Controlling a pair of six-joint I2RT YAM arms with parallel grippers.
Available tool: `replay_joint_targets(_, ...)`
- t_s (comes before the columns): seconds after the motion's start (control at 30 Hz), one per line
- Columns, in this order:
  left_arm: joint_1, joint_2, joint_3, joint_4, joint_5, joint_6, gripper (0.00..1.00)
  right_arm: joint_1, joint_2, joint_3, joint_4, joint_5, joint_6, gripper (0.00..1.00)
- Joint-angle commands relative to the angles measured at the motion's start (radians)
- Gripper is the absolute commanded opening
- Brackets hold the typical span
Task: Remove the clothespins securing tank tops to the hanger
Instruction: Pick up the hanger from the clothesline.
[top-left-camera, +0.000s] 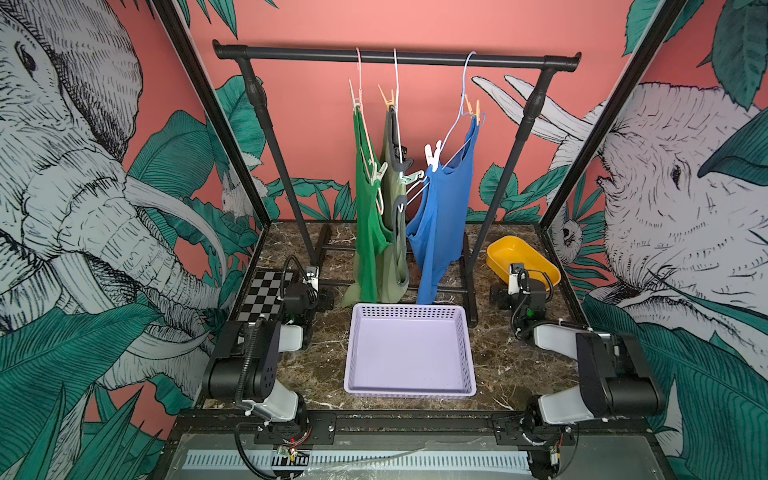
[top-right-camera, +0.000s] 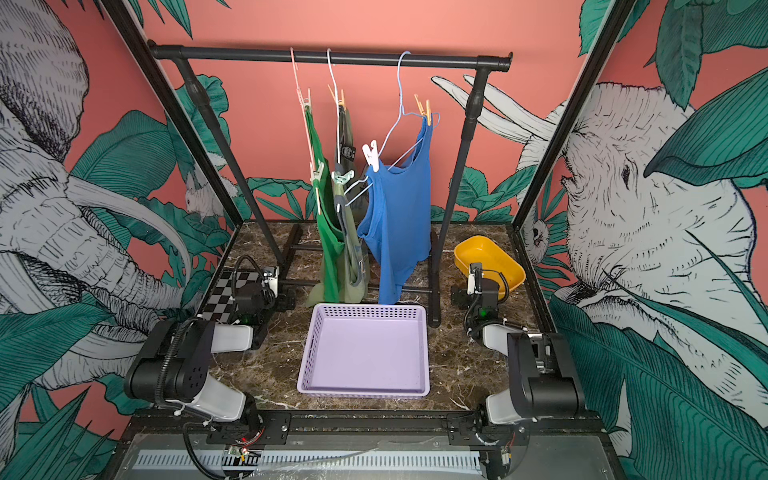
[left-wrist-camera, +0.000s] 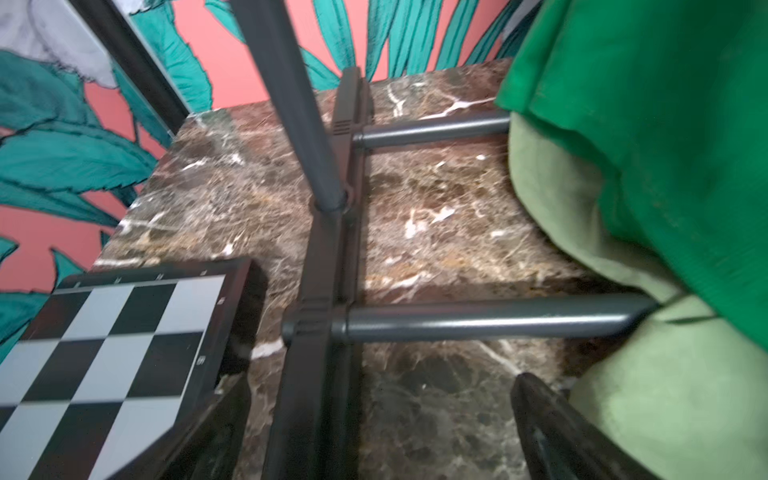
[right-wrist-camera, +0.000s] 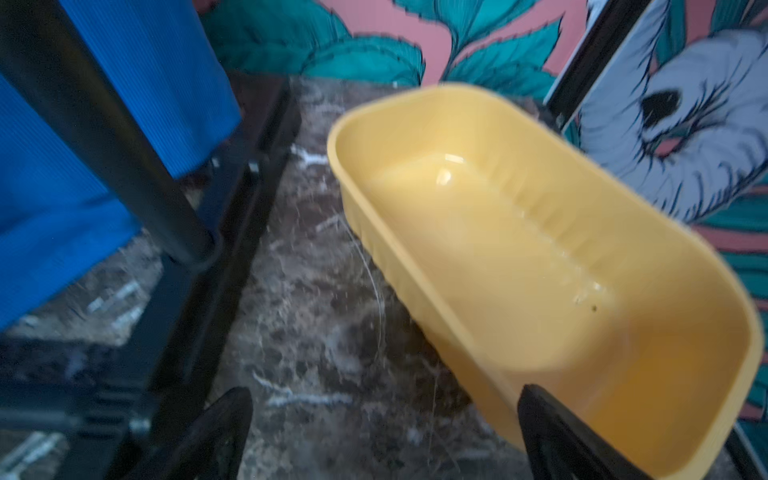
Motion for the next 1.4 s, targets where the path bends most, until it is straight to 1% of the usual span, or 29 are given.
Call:
replay_joint_targets(0.0,-0.003,-0.07,0.065,-0.119,0.103,0.061,0.99,-0.002,-0.078,0.04,-0.112,-0.041,0.0,0.99)
replay_joint_targets(0.03,-0.005,-0.097,0.08,-0.171,0.137,0.076,0.99,-0.002,-0.1,0.046,-0.143,-0.037,0.025,0.99)
replay_joint_targets(0.1,-0.005,-0.137,0.113,-0.262,0.168,0.076,1.0,-0.002,-0.14,0.047,-0.163,-0.045,0.082,0.99)
replay_joint_targets(0.17,-0.004,-0.166,0.165,-0.386,0.2,0.091,1.0,-0.003,-0.174,0.056,-0.211,-0.038,0.17,0.99)
replay_joint_targets(0.3,-0.005,-0.208,0.321,-0.75,0.251,0.125,0.99,-0.001,-0.228,0.139,-0.442,-0.067,0.318,0.99)
replay_joint_targets(0.37,-0.005,-0.23,0.362,-0.861,0.28,0.146,0.99,0.003,-0.265,0.154,-0.499,-0.106,0.354,0.99)
replay_joint_targets(0.43,-0.004,-0.257,0.407,-0.993,0.33,0.202,0.99,0.005,-0.322,0.16,-0.526,-0.148,0.395,0.99)
replay_joint_targets(0.5,-0.005,-0.279,0.461,-1.128,0.367,0.261,0.99,0.007,-0.375,0.173,-0.553,-0.179,0.427,0.96)
replay_joint_targets(0.6,-0.005,-0.305,0.549,-1.351,0.461,0.382,0.99,0.008,-0.419,0.252,-0.649,-0.231,0.466,0.93)
replay_joint_targets(0.63,-0.004,-0.31,0.568,-1.391,0.463,0.39,0.99,0.008,-0.428,0.286,-0.68,-0.252,0.479,0.92)
replay_joint_targets(0.7,-0.004,-0.317,0.587,-1.431,0.447,0.398,0.99,0.011,-0.444,0.342,-0.712,-0.292,0.521,0.88)
replay_joint_targets(0.73,-0.004,-0.321,0.594,-1.445,0.435,0.407,0.99,0.015,-0.452,0.372,-0.712,-0.318,0.545,0.85)
replay_joint_targets(0.8,-0.005,-0.324,0.608,-1.464,0.417,0.414,0.99,0.029,-0.466,0.432,-0.706,-0.35,0.594,0.81)
replay_joint_targets(0.9,-0.005,-0.323,0.632,-1.501,0.417,0.421,0.99,0.083,-0.468,0.537,-0.683,-0.366,0.631,0.8)
replay_joint_targets(1.03,-0.004,-0.315,0.646,-1.532,0.457,0.429,0.99,0.196,-0.415,0.707,-0.64,-0.366,0.657,0.81)
replay_joint_targets(1.13,-0.005,-0.305,0.659,-1.558,0.485,0.431,0.99,0.293,-0.353,0.856,-0.633,-0.309,0.645,0.81)
replay_joint_targets(1.2,-0.005,-0.296,0.678,-1.591,0.489,0.443,0.99,0.338,-0.313,0.925,-0.598,-0.281,0.631,0.8)
replay_joint_targets(1.33,-0.004,-0.281,0.716,-1.642,0.484,0.461,0.99,0.393,-0.223,1.065,-0.574,-0.201,0.602,0.77)
replay_joint_targets(1.37,-0.005,-0.282,0.721,-1.647,0.488,0.461,0.99,0.406,-0.2,1.094,-0.567,-0.164,0.594,0.77)
